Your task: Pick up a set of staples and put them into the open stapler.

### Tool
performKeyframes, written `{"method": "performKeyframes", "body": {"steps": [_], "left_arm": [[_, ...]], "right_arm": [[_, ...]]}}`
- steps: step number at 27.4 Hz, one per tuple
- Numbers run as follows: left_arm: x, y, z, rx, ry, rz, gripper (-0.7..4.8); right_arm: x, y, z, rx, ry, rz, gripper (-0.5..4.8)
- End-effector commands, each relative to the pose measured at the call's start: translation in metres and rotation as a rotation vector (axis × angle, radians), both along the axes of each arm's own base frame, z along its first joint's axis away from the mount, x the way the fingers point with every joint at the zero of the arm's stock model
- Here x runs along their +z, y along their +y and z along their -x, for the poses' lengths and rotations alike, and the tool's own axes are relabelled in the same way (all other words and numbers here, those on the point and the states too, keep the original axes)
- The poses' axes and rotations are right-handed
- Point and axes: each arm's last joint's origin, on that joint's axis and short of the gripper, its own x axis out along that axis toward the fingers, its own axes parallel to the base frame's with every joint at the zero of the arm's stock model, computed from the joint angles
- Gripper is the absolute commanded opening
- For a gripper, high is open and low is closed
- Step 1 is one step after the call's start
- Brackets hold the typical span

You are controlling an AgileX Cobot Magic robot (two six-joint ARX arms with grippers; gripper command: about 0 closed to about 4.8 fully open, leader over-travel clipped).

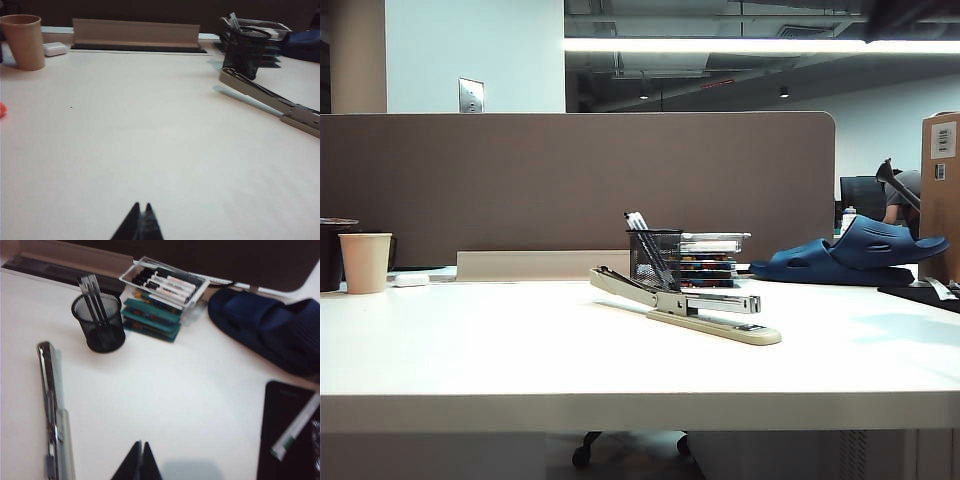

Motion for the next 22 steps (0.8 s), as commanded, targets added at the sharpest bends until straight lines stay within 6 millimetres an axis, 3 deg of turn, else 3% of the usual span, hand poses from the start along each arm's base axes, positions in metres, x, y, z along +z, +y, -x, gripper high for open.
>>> {"method": "performKeyframes", "body": {"steps": [1,8,22], "left_arm": [[0.001,0.001,0.000,0.036,-0.008,-0.004,-0.06],[0.001,0.001,0.000,0.036,-0.008,-0.004,-0.06],[0.001,0.001,0.000,0.036,-0.009,-0.004,-0.06]], "right_arm": [[-0.010,-0.009,0.018,-0.039,-0.001,0.008,-0.06],[-0.039,-0.024,0.061,-0.097,-0.017,0.002,-0.06],[-0.091,-0.024,0.128,-0.139,-0.192,-0.117,-0.06]]}}
